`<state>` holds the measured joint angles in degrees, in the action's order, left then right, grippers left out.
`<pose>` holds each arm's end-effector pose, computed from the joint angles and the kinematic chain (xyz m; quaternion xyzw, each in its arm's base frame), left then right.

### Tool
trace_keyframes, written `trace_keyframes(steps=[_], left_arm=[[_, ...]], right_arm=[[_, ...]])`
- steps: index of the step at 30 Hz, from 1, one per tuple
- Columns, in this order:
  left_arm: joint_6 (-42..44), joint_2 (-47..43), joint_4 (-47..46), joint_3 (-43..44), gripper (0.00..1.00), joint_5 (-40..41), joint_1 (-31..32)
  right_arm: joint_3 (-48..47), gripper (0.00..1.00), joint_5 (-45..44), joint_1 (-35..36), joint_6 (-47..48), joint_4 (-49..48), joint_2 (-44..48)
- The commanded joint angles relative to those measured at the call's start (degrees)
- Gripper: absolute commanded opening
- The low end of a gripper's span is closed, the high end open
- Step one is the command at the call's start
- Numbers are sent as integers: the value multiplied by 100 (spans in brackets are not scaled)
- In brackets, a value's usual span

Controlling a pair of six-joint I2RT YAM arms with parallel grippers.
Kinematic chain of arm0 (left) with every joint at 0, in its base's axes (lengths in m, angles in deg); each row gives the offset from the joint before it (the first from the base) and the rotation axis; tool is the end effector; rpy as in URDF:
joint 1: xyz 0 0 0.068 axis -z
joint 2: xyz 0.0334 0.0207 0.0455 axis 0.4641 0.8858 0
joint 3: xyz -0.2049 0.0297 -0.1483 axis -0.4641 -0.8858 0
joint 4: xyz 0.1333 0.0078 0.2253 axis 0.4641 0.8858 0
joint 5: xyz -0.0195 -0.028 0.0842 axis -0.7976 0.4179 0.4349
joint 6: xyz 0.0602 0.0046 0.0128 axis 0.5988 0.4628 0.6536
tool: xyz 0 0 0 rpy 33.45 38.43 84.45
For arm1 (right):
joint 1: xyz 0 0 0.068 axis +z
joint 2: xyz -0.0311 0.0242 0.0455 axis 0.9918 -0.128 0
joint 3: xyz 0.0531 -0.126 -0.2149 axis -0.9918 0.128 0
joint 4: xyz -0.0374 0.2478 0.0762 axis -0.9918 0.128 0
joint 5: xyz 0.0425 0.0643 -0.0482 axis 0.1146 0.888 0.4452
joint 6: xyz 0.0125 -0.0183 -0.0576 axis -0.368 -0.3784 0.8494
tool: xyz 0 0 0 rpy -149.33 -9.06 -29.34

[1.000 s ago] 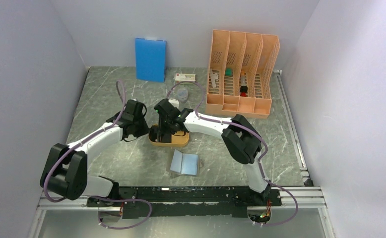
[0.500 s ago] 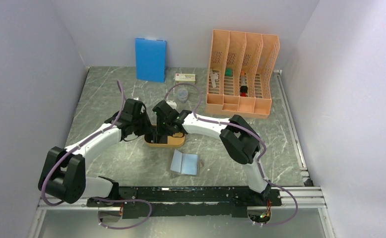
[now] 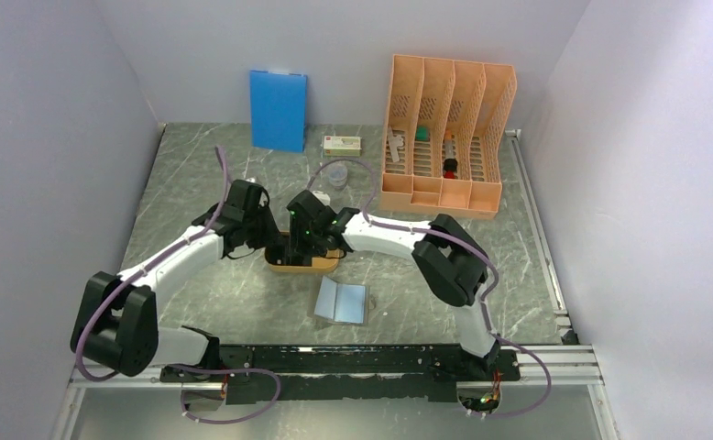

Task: Put the credit cards into the card holder
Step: Adjust the credit card in the storage box.

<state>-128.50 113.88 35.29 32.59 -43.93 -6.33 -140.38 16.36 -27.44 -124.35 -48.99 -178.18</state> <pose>0.2579 -0.1011 0.1776 -0.1424 0.9358 -0.1649 0.2773 0.2536 0.3621 0.1491 -0.0414 0.9455 0.2448 0.2107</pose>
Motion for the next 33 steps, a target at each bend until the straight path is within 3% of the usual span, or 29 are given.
trace_keyframes(steps=[1,5,11,16,18,23,33], left_arm=[[24,-361,266,280,29,284,-171],[-48,-492,259,103,31,438,-349],[-61,22,102,-93,28,282,-401],[-129,202,-54,-196,27,260,-401],[-169,255,-91,-227,27,237,-401],[-290,346,-255,-355,25,137,-401],[-433,441,-463,-592,20,-28,-392]], right_arm=[[282,52,22,-62,58,4,583],[668,60,136,-233,14,-199,725],[784,70,144,-332,-115,-221,570],[493,75,-164,-353,-236,211,293],[352,82,-399,-345,-300,472,237],[115,85,-836,-288,-532,1025,69],[241,84,4,-234,-756,445,-234]])
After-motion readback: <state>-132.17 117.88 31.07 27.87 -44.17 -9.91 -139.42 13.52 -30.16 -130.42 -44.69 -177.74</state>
